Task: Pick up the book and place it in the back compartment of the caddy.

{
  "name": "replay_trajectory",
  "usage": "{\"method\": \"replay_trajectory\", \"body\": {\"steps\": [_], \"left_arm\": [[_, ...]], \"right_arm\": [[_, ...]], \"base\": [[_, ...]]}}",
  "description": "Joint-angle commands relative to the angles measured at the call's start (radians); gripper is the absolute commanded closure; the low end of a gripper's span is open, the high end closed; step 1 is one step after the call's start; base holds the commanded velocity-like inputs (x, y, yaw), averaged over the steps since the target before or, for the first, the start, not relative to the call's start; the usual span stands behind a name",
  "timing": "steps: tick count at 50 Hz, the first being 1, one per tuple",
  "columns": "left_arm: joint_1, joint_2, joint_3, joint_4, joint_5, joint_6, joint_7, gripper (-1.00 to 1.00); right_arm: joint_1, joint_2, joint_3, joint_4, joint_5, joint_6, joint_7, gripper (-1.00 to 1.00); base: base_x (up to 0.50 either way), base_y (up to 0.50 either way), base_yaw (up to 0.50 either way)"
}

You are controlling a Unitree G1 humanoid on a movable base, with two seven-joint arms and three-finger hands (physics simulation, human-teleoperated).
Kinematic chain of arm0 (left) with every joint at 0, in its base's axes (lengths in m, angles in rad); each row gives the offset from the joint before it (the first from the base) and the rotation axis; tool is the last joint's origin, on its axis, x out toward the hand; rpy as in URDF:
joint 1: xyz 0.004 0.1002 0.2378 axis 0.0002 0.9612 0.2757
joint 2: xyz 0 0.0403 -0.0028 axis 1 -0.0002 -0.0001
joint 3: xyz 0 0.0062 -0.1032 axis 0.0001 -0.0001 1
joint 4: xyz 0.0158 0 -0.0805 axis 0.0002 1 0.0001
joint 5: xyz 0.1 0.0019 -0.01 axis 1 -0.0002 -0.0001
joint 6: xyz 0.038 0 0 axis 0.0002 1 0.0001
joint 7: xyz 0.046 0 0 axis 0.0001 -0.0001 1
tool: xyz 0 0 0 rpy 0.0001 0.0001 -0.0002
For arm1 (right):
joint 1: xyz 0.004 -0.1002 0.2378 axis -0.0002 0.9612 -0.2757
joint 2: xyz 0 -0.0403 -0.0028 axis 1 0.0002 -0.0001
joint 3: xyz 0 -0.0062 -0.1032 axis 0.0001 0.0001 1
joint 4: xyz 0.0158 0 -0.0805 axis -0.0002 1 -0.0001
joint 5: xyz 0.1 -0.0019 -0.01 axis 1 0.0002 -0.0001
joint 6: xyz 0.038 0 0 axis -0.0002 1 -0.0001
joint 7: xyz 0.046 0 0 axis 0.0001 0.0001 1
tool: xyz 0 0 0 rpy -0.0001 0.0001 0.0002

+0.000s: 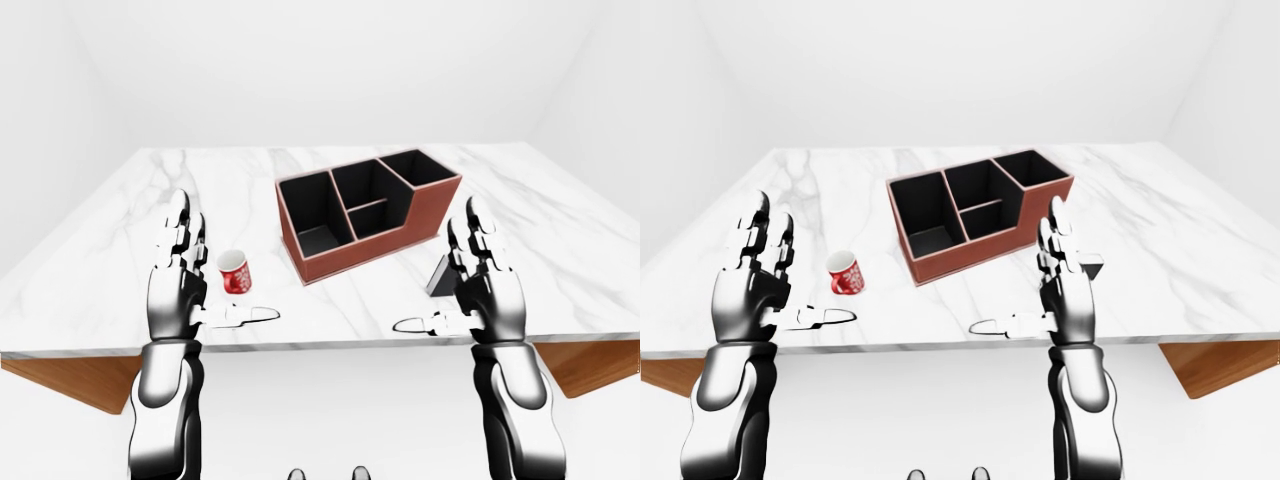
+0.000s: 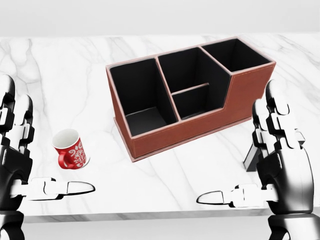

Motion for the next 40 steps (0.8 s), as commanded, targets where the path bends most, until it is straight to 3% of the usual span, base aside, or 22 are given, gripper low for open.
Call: {"method": "replay_trajectory", "body": {"steps": [1,22,40], "left_arm": [[0.001,-0.001,-0.001,-0.003,0.002,0.000,-0.002,-1.00],[0.008,-0.006,-0.014,0.011,0.010,0.000,-0.003,-1.00],[-0.001,-0.001,-0.004,0.005,0.002,0.000,-0.001,-1.00]], "right_arm": [[0.000,0.000,-0.011,-0.017,0.002,0.000,0.002,-1.00],[-0.017,-0.002,-0.016,0.019,-0.005,0.000,-0.019,-1.00],[-0.026,-0.005,-0.028,0.007,-0.009,0.000,-0.039,-1.00]], "base": [[0.50,0.00,0.00],[0.49,0.00,0.00],[0.00,0.00,0.00]]}}
